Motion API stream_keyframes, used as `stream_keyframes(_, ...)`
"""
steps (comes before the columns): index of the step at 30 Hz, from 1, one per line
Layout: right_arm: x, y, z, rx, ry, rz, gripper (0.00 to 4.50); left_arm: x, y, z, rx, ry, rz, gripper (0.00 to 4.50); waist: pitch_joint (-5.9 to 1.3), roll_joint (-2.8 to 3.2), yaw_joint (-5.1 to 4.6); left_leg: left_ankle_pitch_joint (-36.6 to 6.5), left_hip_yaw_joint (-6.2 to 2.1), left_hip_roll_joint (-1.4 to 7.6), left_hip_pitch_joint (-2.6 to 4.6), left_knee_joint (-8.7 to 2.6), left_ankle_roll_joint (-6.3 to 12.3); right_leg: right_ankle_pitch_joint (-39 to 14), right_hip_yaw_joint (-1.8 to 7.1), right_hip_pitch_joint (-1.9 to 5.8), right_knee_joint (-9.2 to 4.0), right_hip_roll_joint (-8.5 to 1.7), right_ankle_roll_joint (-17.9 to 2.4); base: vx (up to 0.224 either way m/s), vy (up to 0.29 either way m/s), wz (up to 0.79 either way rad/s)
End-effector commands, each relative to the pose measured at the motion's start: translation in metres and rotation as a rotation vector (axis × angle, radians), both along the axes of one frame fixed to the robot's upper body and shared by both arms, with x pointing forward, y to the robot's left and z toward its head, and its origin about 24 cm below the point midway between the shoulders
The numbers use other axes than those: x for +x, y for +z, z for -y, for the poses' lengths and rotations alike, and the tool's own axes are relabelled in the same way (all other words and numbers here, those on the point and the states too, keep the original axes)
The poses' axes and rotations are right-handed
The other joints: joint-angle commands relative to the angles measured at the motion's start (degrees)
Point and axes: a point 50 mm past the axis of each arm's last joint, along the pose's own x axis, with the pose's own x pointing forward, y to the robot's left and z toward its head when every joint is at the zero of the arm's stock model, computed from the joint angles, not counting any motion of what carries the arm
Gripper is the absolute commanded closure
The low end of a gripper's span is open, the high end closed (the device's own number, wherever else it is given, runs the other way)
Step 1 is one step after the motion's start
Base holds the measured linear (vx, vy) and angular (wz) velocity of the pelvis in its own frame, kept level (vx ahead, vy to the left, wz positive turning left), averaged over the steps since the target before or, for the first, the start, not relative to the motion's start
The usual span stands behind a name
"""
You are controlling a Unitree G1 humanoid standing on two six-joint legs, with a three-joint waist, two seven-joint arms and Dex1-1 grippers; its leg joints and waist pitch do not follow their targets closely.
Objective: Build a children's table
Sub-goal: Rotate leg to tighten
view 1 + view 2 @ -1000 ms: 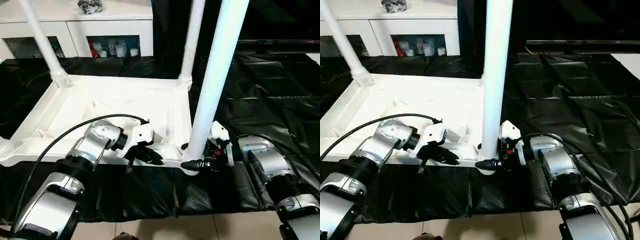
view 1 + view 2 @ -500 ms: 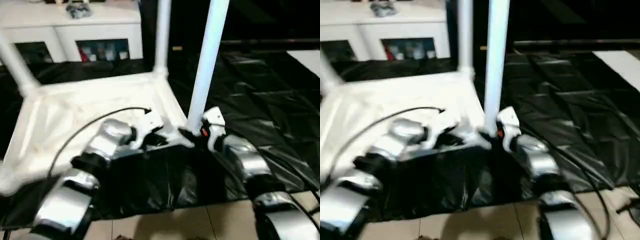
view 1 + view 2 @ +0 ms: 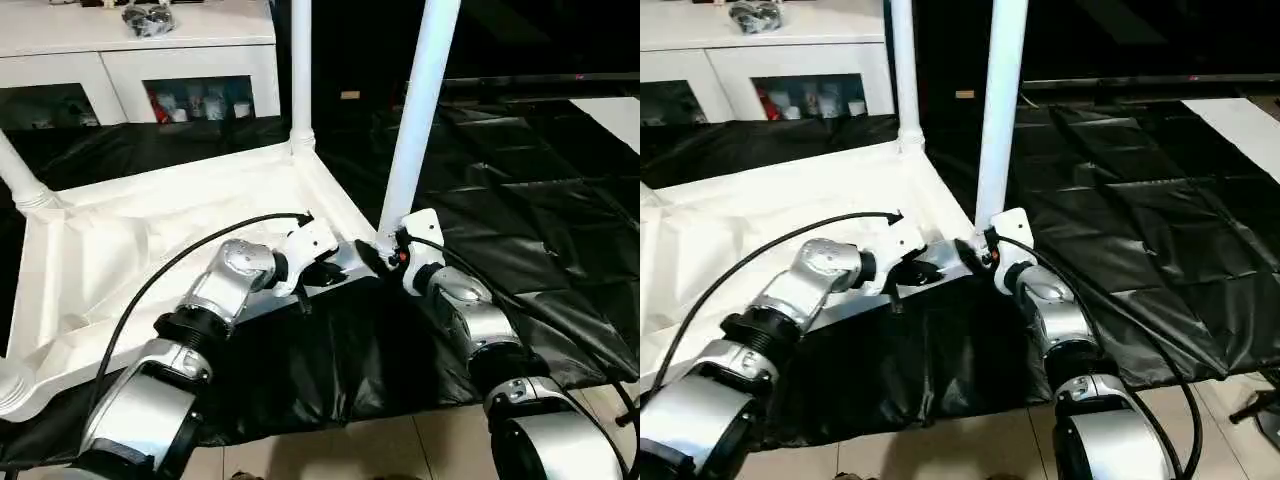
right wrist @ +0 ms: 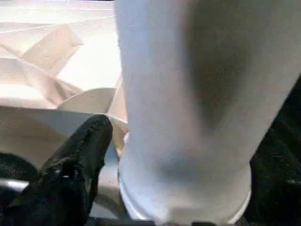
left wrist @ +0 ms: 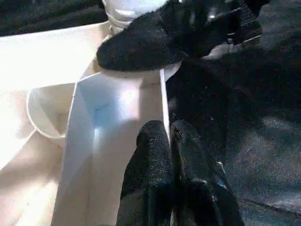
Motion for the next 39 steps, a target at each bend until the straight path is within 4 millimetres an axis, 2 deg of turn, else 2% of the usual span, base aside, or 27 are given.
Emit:
stream_keyframes(1, -0.013, -0.005, -0.032, 0.015, 0.256, -0.045, 0.52, -0.004, 0.015, 0.023, -0.045, -0.159, 0.063, 4.5, -3.35, -0.1, 0.3, -19.0, -1.7, 2.63, 1.1, -4.42, 2.62, -15.9, 2.17, 2.26, -4.5, -3.42, -11.3, 0.0, 0.0, 0.0)
stream_keyframes(2, -0.018, -0.003, -0.026, 0.019, 0.36, -0.054, 0.52, -0.006, 0.015, 0.016, -0.039, -0.207, 0.053, 4.5, -3.43, 0.0, 0.55, -17.7, -1.56, 2.74, 1.06, -4.34, 3.18, -13.8, 2.16, 2.4, -4.26, -3.34, -11.8, 0.0, 0.0, 0.0)
stream_keyframes(5, -0.023, 0.0, -0.018, 0.01, 0.483, -0.058, 0.52, -0.009, 0.014, 0.008, -0.016, -0.268, 0.04, 4.5, -3.7, -0.04, 1.17, -13.7, -1.32, 2.91, 0.83, -3.95, 4.77, -7.7, 1.94, 2.71, -3.34, -3.19, -13.7, 0.0, 0.0, 0.0)
stream_keyframes(8, -0.028, 0.003, -0.01, -0.001, 0.589, -0.071, 0.52, -0.012, 0.013, 0.0, 0.004, -0.316, 0.023, 4.5, -3.79, -0.12, 2.04, -11.6, -1.04, 3.01, 1.15, -3.65, 5.82, -4.5, 2.07, 2.51, -2.97, -3.22, -14.7, 0.0, 0.0, 0.0)
stream_keyframes(11, -0.033, 0.005, -0.004, -0.019, 0.676, -0.081, 0.52, -0.013, 0.013, -0.006, 0.02, -0.35, 0.007, 4.5, -3.75, -0.12, 2.46, -11.7, -1.08, 3.11, 1.18, -3.67, 5.73, -5.1, 2.06, 2.57, -2.82, -3.32, -15.1, 0.0, 0.0, 0.0)
stream_keyframes(16, -0.047, 0.006, 0.004, -0.07, 0.869, -0.134, 0.66, -0.017, 0.015, -0.013, 0.017, -0.431, -0.039, 4.5, -3.33, -0.28, 3.15, -15.6, -1.17, 3.23, 1.55, -4.14, 3.49, -12.9, 2.27, 2.25, -3.55, -3.39, -13.3, 0.0, 0.0, 0.0)
stream_keyframes(23, -0.054, 0.006, 0.003, -0.074, 0.956, -0.171, 1.09, -0.019, 0.015, -0.019, 0.04, -0.492, -0.062, 4.5, -3.36, -0.29, 3.28, -16.0, -1.2, 3.2, 1.62, -4.2, 2.72, -13.9, 2.37, 2.1, -3.63, -3.47, -13.0, 0.0, 0.0, 0.0)
stream_keyframes(24, -0.054, 0.006, 0.002, -0.069, 0.959, -0.171, 1.32, -0.018, 0.015, -0.02, 0.042, -0.495, -0.064, 4.5, -3.43, -0.26, 3.32, -15.7, -1.24, 3.23, 1.59, -4.19, 2.6, -13.5, 2.35, 2.17, -3.55, -3.51, -13.1, 0.0, 0.0, 0.0)
stream_keyframes(26, -0.055, 0.006, 0.001, -0.065, 0.959, -0.171, 1.45, -0.018, 0.015, -0.02, 0.042, -0.496, -0.064, 4.5, -3.44, -0.23, 3.31, -15.3, -1.28, 3.24, 1.48, -4.21, 2.62, -12.9, 2.34, 2.24, -3.44, -3.52, -13.2, 0.0, 0.0, 0.0)
stream_keyframes(30, -0.049, 0.004, -0.002, -0.042, 0.846, -0.137, 1.7, -0.014, 0.016, -0.018, 0.031, -0.443, -0.05, 4.5, -3.54, -0.21, 3.32, -14.0, -1.22, 3.13, 1.41, -4.08, 2.98, -10.7, 2.29, 2.3, -3.23, -3.45, -13.5, 0.0, 0.0, 0.0)
stream_keyframes(31, -0.049, 0.004, -0.003, -0.042, 0.838, -0.135, 1.73, -0.014, 0.016, -0.018, 0.03, -0.439, -0.049, 4.5, -3.41, -0.23, 3.21, -14.7, -1.19, 3.07, 1.41, -4.14, 2.77, -11.9, 2.27, 2.2, -3.38, -3.39, -13.4, 0.0, 0.0, 0.0)
stream_keyframes(33, -0.037, 0.001, -0.004, -0.051, 0.644, -0.095, 1.75, -0.007, 0.014, -0.015, 0.038, -0.332, -0.027, 4.5, -3.11, -0.14, 2.99, -17.0, -1.19, 3.1, 1.61, -4.29, 1.71, -16.0, 2.35, 1.85, -3.77, -3.51, -12.7, 0.0, 0.0, 0.0)
stream_keyframes(35, -0.026, -0.004, -0.006, -0.071, 0.453, -0.064, 1.76, -0.001, 0.013, -0.011, 0.025, -0.239, -0.008, 4.5, -2.82, -0.24, 2.08, -21.3, -1.8, 2.75, 2.25, -4.43, -1.45, -25.9, 2.26, 1.38, -4.69, -3.82, -10.0, 0.0, 0.0, 0.0)
stream_keyframes(36, -0.024, -0.004, -0.006, -0.07, 0.418, -0.06, 1.77, 0.0, 0.013, -0.009, 0.02, -0.222, -0.004, 4.5, -2.76, -0.57, 1.93, -21.8, -1.92, 2.71, 2.24, -4.51, -1.64, -28.2, 2.17, 1.4, -4.95, -3.88, -9.1, -0.059, 0.002, -0.04)
stream_keyframes(37, -0.021, -0.006, -0.007, -0.065, 0.345, -0.063, 1.78, 0.001, 0.013, -0.006, 0.016, -0.206, 0.0, 4.5, -2.67, -0.52, 1.78, -22.4, -2.06, 2.63, 2.18, -4.45, -1.26, -31.0, 2.13, 1.37, -5.44, -4.0, -7.8, 0.0, 0.0, 0.0)
stream_keyframes(38, -0.018, -0.009, -0.009, -0.06, 0.27, -0.069, 1.78, 0.001, 0.012, -0.002, 0.013, -0.184, 0.003, 4.5, -2.64, -0.27, 1.66, -22.4, -2.14, 2.73, 2.19, -4.52, -1.25, -31.3, 2.23, 1.22, -5.48, -4.02, -7.5, 0.0, 0.0, 0.0)
stream_keyframes(39, -0.016, -0.011, -0.01, -0.058, 0.223, -0.075, 1.78, 0.001, 0.012, 0.0, 0.011, -0.171, 0.003, 4.5, -2.77, -0.23, 0.85, -22.7, -2.4, 2.77, 1.74, -4.81, -1.45, -29.7, 2.04, 1.46, -5.26, -3.75, -7.7, 0.0, 0.0, 0.0)
